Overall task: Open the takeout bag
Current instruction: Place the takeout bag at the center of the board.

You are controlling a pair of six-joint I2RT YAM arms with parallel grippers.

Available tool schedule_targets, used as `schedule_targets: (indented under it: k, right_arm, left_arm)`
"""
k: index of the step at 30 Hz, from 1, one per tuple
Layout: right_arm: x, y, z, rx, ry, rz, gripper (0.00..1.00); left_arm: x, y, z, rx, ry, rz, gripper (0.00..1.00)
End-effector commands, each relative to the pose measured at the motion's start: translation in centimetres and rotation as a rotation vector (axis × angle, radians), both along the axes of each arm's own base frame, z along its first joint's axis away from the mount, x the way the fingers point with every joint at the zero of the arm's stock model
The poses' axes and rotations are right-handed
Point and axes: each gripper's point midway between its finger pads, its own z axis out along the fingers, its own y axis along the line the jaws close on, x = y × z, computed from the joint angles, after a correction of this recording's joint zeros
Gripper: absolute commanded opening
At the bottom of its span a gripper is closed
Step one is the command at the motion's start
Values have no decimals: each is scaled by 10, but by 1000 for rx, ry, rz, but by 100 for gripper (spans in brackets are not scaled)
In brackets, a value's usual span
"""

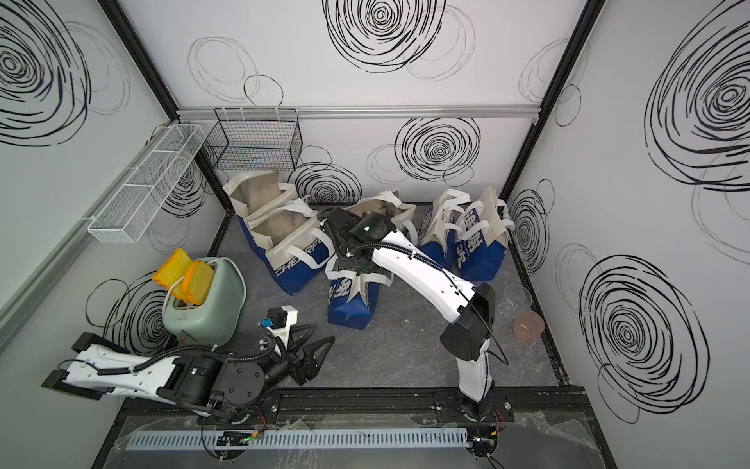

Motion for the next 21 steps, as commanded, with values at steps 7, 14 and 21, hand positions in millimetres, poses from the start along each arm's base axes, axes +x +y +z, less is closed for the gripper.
schedule_targets:
  k: [7, 14, 21]
  right_arm:
    - [-12, 14, 20, 63, -20, 80, 78]
    - [-22, 25, 66, 233, -106, 195, 83]
    - [-44, -3, 130, 440, -378, 295, 76]
  left_arm:
    - [3, -3, 10, -10, -9, 42, 70]
    - [7, 1, 6, -30, -3, 125, 68]
    - [13, -8, -8, -104, 14, 231, 66]
